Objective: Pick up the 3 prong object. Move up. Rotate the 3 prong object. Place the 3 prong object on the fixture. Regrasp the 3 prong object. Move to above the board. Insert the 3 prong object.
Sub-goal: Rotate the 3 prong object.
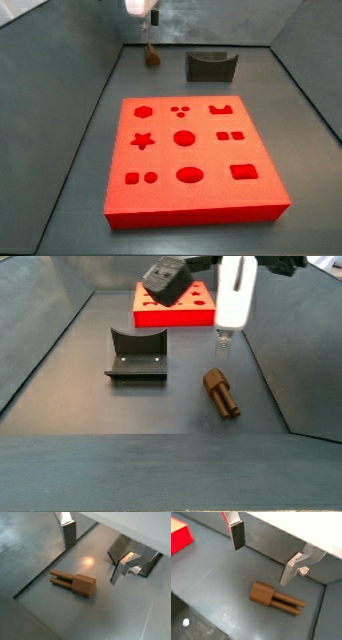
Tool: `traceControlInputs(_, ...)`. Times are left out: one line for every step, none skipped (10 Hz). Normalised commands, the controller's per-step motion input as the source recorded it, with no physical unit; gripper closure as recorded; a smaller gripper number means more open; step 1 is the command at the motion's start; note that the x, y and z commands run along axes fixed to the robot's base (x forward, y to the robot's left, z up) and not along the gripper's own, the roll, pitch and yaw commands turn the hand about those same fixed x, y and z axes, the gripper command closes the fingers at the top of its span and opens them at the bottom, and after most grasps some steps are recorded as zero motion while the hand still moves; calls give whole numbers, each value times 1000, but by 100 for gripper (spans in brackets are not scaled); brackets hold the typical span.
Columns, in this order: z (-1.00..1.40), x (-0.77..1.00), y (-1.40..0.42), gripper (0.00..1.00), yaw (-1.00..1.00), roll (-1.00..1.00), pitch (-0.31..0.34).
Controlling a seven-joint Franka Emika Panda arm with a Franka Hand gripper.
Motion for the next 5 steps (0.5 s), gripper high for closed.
traceControlInputs(-23,42,2,0,1000,2,-13)
traceControlInputs(-23,42,2,0,1000,2,-14)
traceControlInputs(-23,42,2,0,1000,2,-14)
traceControlInputs(-23,42,2,0,1000,2,-15)
traceControlInputs(-23,41,2,0,1000,2,-15)
